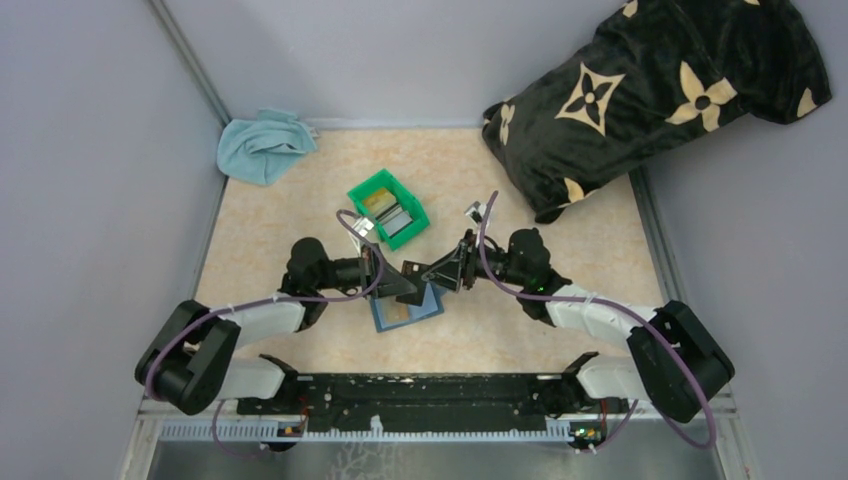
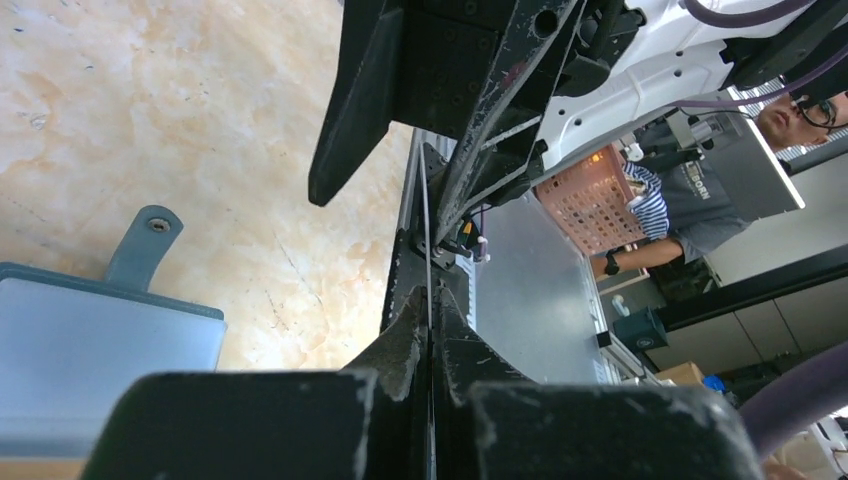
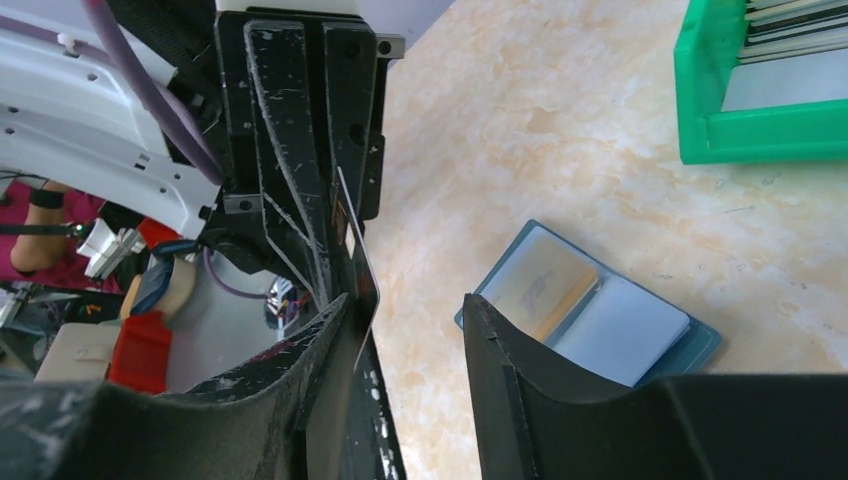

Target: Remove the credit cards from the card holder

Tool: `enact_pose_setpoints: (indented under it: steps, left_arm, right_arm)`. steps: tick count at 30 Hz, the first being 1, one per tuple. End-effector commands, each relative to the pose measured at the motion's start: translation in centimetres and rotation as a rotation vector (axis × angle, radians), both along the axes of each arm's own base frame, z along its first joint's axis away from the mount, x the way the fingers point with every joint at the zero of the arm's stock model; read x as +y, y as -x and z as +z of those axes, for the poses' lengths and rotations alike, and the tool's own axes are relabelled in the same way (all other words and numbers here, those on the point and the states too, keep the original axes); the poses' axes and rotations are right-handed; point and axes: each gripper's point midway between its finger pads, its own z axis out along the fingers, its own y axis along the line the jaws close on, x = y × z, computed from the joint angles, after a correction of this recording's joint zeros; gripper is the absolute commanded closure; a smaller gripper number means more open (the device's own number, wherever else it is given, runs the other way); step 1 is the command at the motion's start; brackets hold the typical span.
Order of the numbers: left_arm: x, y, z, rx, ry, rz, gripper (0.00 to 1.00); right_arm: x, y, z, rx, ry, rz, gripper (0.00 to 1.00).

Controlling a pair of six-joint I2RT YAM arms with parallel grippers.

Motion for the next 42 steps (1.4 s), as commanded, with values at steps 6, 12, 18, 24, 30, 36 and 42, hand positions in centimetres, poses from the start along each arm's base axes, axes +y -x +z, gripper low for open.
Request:
enact_pose_setpoints:
  steps: [6,12,18,24,30,36,42]
  left_arm:
    - [-1.3,0.8,0.9,-0.05,0.015,-0.079,0.97]
    - [-1.1,0.1,0.7,-0.052,0.001,-0.011,0.67]
    - [-0.7,-0.1,1.2,-0.081,0.011,0.041,0.61]
    - [-0.4,0.2,1.7,-0.096,0.031,0.051,0.62]
    - [-0.2,0.1,1.9,-0.105,0.037,0.078,0.69]
    - [0.0,0.0,2.5,-0.119,0.05,0.102,0.74]
    - [0.0,-0.3,2.8,-0.128,0.054,0.109,0.74]
  right_arm:
    - [0.4,0.6,4.1,-0.139,-0.075,0.036,0.96]
    - [-0.3,0.1,4.2,-0.126,-0.088,-0.022,1.0]
    - [-1.0,-0.4,5.8,-0.096,-0.178,-0.063,1.0]
    - [-1.1,-0.4,6.5,-0.088,-0.215,-0.053,1.0]
    - [-1.3,-0.5,6.4,-0.079,-0.222,-0.057,1.0]
    - [-1.4,-0.3,5.8,-0.07,-0.214,-0.053,1.0]
    - [-1.6,-0.1,5.9,-0.07,-0.215,-0.051,1.0]
